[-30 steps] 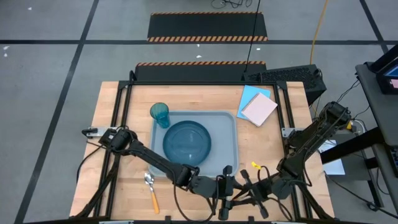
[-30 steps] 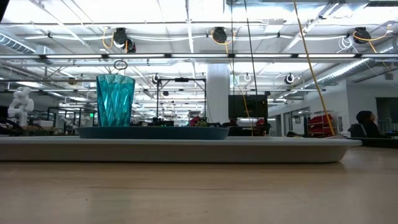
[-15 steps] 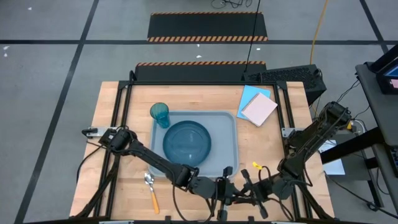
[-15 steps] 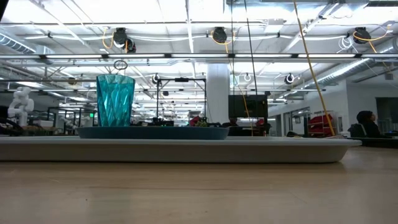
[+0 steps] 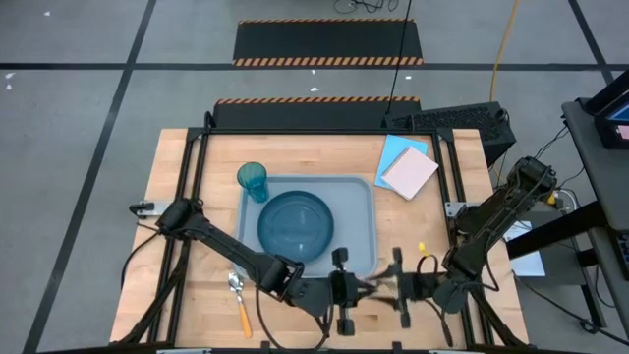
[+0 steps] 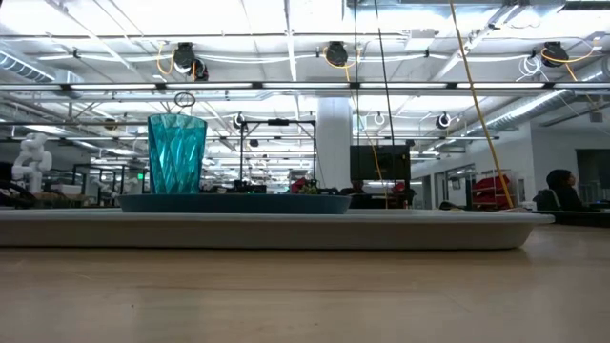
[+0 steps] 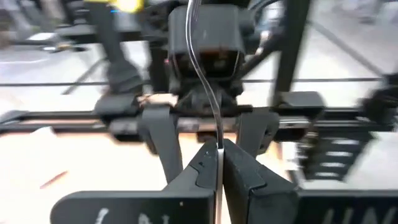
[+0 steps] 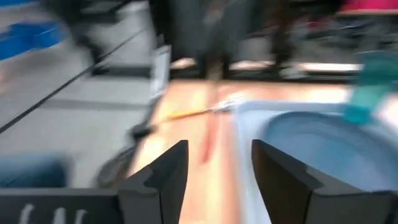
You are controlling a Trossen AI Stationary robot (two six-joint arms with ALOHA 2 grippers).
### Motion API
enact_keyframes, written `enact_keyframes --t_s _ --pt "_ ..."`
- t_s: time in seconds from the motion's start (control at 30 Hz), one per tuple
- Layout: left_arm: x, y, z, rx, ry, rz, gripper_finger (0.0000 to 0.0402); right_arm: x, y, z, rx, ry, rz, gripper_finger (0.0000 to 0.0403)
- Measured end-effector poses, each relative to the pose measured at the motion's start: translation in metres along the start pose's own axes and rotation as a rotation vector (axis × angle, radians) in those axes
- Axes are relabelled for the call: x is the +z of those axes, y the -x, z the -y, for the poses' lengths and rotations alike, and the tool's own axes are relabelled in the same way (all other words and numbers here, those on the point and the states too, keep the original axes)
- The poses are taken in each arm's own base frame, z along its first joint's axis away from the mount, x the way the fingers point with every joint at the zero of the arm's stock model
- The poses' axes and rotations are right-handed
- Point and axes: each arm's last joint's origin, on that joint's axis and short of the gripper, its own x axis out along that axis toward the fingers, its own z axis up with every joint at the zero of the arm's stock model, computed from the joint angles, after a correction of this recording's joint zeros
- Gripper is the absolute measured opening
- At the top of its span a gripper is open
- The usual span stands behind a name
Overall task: Pick and place plate/cup/fork/spoon on tray
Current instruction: Put the orange fork to the right of the blue plate on the gray serving tray
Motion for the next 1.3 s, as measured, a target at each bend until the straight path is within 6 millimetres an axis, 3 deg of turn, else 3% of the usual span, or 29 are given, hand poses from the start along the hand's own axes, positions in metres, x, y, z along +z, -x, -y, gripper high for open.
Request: enact_keyframes --t_s 0.17,0.4,0.63,0.87,1.3 --pt "-0.006 0.004 -0.002 0.245 0.001 -0.017 0.0008 0.003 0.009 0.004 -0.304 0.001 0.108 0.0177" --pt "-0.017 0.005 -0.006 0.468 0.046 -0.022 0.0006 0.008 0.017 0.001 -0.430 -0.063 0.192 0.0177" --pt "-0.015 -0.001 -0.009 0.483 0.085 0.020 0.0011 0.009 0.013 -0.005 -0.463 -0.119 0.233 0.0177" --pt "-0.034 -0.025 -0.007 0.470 0.040 0.013 0.0006 0.012 0.011 -0.007 -0.464 -0.102 0.244 0.0177" --pt "-0.037 -0.044 -0.037 0.505 0.006 -0.021 0.0011 0.012 -0.008 0.014 -0.577 -0.023 0.211 0.0160"
